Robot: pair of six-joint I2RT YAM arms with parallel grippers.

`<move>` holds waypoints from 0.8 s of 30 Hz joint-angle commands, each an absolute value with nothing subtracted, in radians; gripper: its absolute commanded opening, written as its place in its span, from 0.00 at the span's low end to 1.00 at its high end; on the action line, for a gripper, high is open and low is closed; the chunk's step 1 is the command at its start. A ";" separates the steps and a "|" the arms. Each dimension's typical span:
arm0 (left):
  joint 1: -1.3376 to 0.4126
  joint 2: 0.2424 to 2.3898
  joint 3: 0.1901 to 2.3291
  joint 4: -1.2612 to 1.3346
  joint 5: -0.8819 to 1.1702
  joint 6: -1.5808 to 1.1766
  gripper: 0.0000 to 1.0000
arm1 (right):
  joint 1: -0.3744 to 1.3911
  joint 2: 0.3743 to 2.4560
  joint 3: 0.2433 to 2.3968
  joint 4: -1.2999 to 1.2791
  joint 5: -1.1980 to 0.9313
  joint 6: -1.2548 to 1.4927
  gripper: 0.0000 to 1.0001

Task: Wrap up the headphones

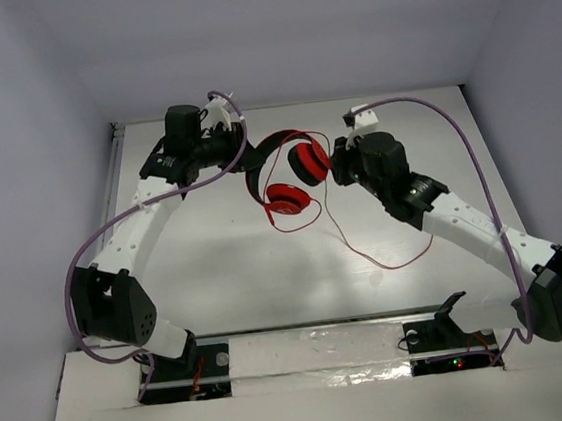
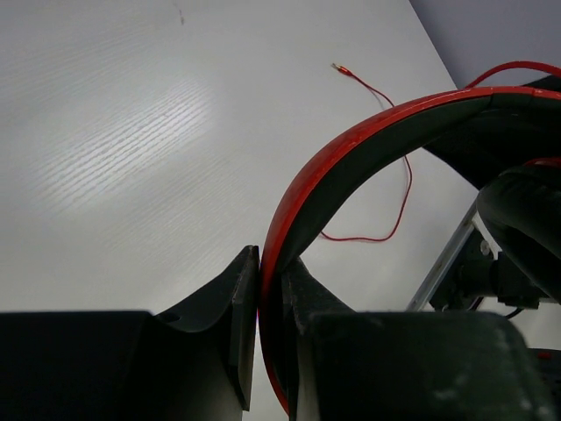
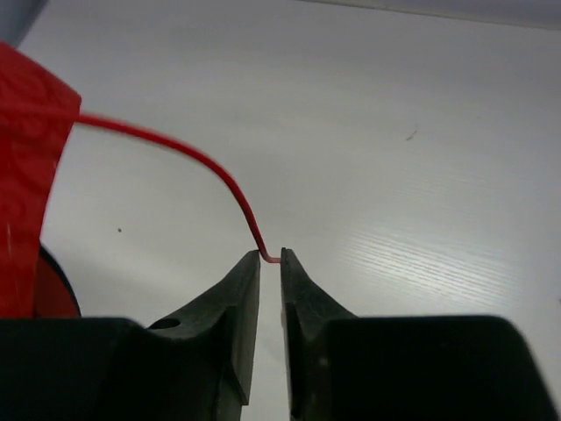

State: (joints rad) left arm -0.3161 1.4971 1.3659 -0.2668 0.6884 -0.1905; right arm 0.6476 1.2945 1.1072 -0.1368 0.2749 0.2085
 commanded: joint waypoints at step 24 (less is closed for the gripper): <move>-0.307 1.439 1.692 -0.356 0.597 -0.324 0.00 | 0.535 1.506 0.784 0.623 -0.225 0.363 0.59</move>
